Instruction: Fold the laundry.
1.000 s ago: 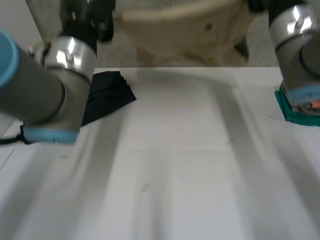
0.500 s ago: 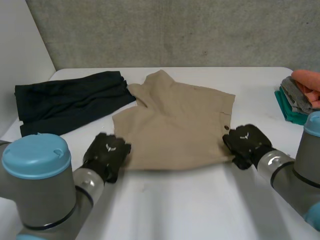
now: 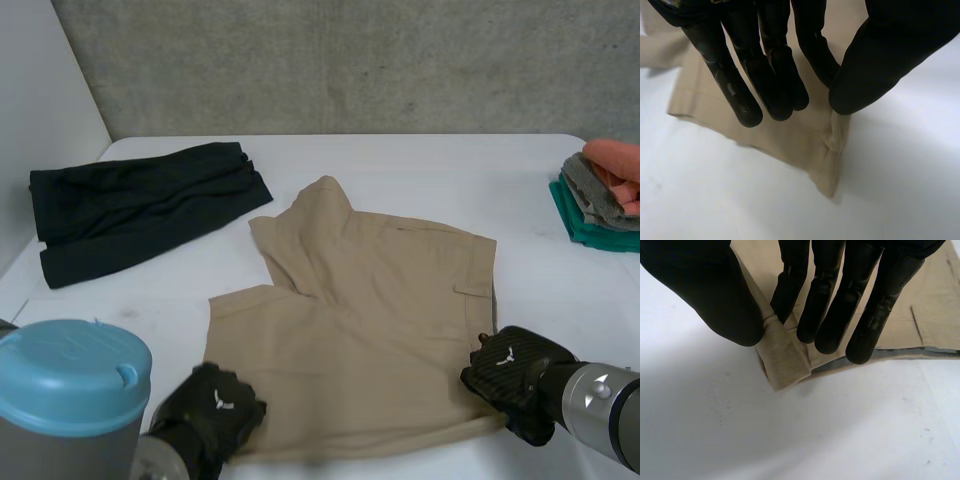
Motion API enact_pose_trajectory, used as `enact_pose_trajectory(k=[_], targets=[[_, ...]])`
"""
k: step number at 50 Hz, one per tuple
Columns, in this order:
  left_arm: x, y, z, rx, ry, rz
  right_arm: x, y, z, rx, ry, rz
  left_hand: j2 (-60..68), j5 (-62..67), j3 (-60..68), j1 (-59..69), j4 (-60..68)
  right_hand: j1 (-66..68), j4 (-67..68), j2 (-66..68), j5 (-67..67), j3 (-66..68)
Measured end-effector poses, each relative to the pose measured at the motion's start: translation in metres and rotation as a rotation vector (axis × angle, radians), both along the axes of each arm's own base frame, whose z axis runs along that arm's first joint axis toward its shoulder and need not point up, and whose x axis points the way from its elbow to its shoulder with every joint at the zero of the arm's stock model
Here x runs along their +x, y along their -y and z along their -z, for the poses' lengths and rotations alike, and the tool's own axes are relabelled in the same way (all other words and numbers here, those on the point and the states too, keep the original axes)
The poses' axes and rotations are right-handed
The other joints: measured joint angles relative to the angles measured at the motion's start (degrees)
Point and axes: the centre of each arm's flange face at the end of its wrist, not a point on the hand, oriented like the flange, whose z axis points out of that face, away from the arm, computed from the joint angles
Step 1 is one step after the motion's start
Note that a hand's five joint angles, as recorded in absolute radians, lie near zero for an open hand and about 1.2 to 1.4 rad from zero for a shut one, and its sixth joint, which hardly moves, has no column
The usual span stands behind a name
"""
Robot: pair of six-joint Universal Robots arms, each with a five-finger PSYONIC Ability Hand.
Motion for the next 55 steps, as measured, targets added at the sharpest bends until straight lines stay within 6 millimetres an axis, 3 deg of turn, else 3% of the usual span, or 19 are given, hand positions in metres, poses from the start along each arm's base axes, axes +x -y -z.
enact_pose_trajectory(k=[13, 16, 17, 20, 29, 41, 43, 48, 49, 50, 51, 52, 54, 55], targets=[[-0.017, 0.053, -0.017, -0.218, -0.194, -0.076, 0.007, 0.027, 0.0, -0.157, 0.128, 0.085, -1.24, -0.41, -0.85, -0.4, -1.03, 0.0, 0.0, 0.0, 0.0, 0.0], [-0.018, 0.063, -0.02, -0.257, -0.228, -0.097, 0.009, 0.032, -0.002, -0.175, 0.171, 0.111, -21.6, -19.79, -21.04, -20.83, -21.72, 0.0, 0.0, 0.0, 0.0, 0.0], [-0.017, 0.064, -0.02, -0.26, -0.231, -0.099, 0.009, 0.033, -0.002, -0.176, 0.175, 0.114, -21.6, -19.79, -21.04, -20.83, -21.72, 0.0, 0.0, 0.0, 0.0, 0.0], [-0.015, 0.066, -0.019, -0.256, -0.229, -0.112, 0.01, 0.035, -0.001, -0.17, 0.2, 0.135, -46.68, -44.73, -45.41, -45.88, -46.55, 0.0, 0.0, 0.0, 0.0, 0.0], [-0.001, 0.055, -0.011, -0.138, -0.187, -0.164, 0.011, 0.039, 0.011, -0.134, 0.209, 0.157, -55.1, -53.62, -54.28, -51.6, -55.23, 0.0, 0.0, 0.0, 0.45, 0.0], [0.01, 0.043, -0.007, 0.009, -0.224, -0.26, 0.011, 0.043, 0.014, -0.149, 0.209, 0.163, -53.95, -52.69, -53.56, -50.71, -54.34, 0.0, 0.0, 0.0, 0.52, 0.0], [0.01, 0.044, -0.006, 0.011, -0.226, -0.264, 0.01, 0.044, 0.014, -0.156, 0.209, 0.166, -45.02, -43.36, -44.83, -40.94, -45.21, 0.0, 0.0, 0.0, 0.52, 0.0], [0.01, 0.047, -0.005, 0.005, -0.229, -0.268, 0.01, 0.045, 0.014, -0.162, 0.208, 0.172, -34.63, -33.8, -34.32, -31.27, -35.51, -1.76, -2.26, -2.02, -1.45, -2.19], [0.008, 0.052, -0.004, -0.007, -0.235, -0.269, 0.009, 0.044, 0.015, -0.159, 0.206, 0.176, -17.52, -16.09, -17.47, -10.83, -17.46, -9.98, -12.86, -12.29, -10.46, -12.61], [0.008, 0.053, -0.003, -0.01, -0.237, -0.269, 0.009, 0.044, 0.015, -0.157, 0.206, 0.177, -17.52, -16.09, -17.47, -10.83, -17.46, -9.98, -12.86, -12.29, -10.46, -12.61], [0.005, 0.057, -0.001, -0.024, -0.245, -0.269, 0.009, 0.043, 0.015, -0.15, 0.208, 0.183, -6.79, -5.51, -6.91, -0.2, -6.85, -13.94, -17.84, -18.05, -15.03, -17.59], [0.005, 0.057, -0.001, -0.024, -0.245, -0.269, 0.009, 0.043, 0.015, -0.15, 0.208, 0.183, -6.79, -5.51, -6.91, -0.2, -6.85, -13.94, -17.84, -18.05, -15.03, -17.59], [0.001, 0.066, 0.002, -0.052, -0.257, -0.265, 0.008, 0.041, 0.015, -0.126, 0.22, 0.204, -0.42, -1.42, -0.54, 1.13, -0.48, -29.77, -37.68, -37.06, -35.66, -37.5], [0.0, 0.068, 0.002, -0.056, -0.258, -0.264, 0.008, 0.041, 0.015, -0.122, 0.222, 0.208, -0.42, -1.42, -0.54, 1.13, -0.48, -30.11, -38.12, -37.5, -36.18, -37.99]])
